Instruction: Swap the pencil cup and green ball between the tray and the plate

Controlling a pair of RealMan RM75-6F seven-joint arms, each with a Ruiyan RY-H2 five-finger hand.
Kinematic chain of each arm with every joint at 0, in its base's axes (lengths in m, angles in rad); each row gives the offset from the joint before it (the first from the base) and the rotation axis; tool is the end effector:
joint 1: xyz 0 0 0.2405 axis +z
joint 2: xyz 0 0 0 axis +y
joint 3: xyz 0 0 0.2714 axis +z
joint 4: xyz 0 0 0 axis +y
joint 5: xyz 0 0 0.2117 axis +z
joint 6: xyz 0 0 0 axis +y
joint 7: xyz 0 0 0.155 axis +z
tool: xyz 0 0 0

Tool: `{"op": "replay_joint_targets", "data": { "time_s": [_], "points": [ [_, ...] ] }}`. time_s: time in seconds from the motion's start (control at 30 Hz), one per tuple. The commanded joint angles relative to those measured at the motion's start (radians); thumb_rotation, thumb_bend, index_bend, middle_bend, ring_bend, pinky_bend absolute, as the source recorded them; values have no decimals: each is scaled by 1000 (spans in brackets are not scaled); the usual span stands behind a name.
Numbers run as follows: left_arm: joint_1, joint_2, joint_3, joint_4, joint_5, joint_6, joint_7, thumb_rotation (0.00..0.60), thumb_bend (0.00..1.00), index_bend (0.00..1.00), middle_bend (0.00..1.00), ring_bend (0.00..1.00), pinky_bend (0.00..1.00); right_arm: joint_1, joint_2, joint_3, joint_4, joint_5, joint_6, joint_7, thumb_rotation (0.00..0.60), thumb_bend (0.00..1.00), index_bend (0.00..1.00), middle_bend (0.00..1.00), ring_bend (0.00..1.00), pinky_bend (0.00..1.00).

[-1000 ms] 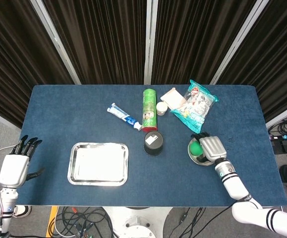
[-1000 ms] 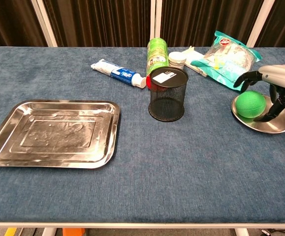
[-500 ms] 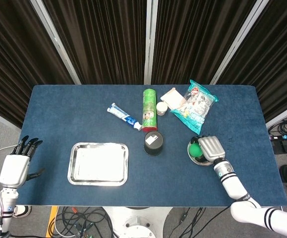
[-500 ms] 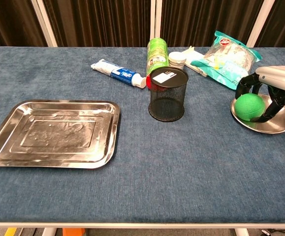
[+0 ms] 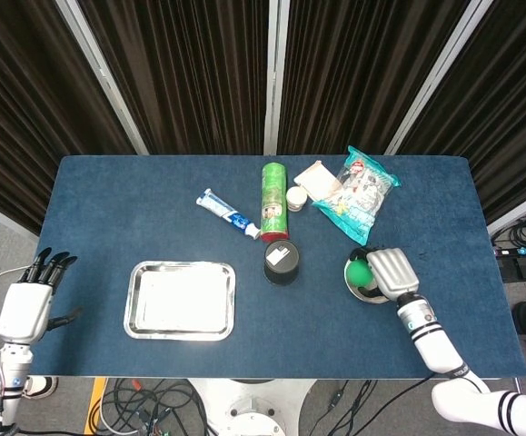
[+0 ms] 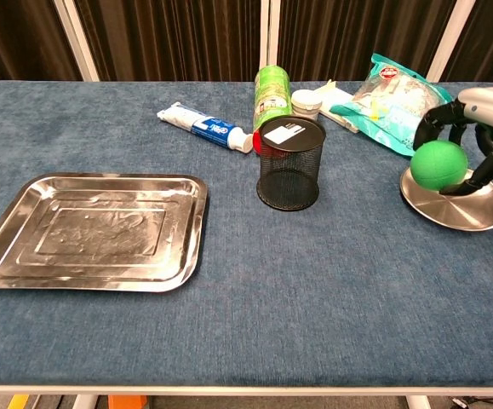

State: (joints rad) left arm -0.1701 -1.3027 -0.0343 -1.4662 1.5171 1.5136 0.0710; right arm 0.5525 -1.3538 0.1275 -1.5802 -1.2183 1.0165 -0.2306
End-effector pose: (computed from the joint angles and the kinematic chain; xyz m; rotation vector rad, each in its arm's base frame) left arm -0.3159 0.2186 0.1152 -1.4451 -0.8095 -0.9604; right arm -0.2276 -0.3284 0.0390 1.7661 -1.0063 0.8643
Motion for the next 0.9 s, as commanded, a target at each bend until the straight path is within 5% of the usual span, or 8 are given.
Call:
{"op": "replay_joint_targets", "data": {
  "time_s": [0.03,0.9],
  "points": [
    [1,1,-2,0,0,0,0,600,88,167,129,45,261,-7,31,-7,-75,-64,33,16,600,158,646,504,448,685],
    [24,16,-12,21,-2,6,-39,600,88,167,129,45,261,165,-243,-24,-62,-4,-116,-210,600,160,648,510,448,688]
  ]
}}
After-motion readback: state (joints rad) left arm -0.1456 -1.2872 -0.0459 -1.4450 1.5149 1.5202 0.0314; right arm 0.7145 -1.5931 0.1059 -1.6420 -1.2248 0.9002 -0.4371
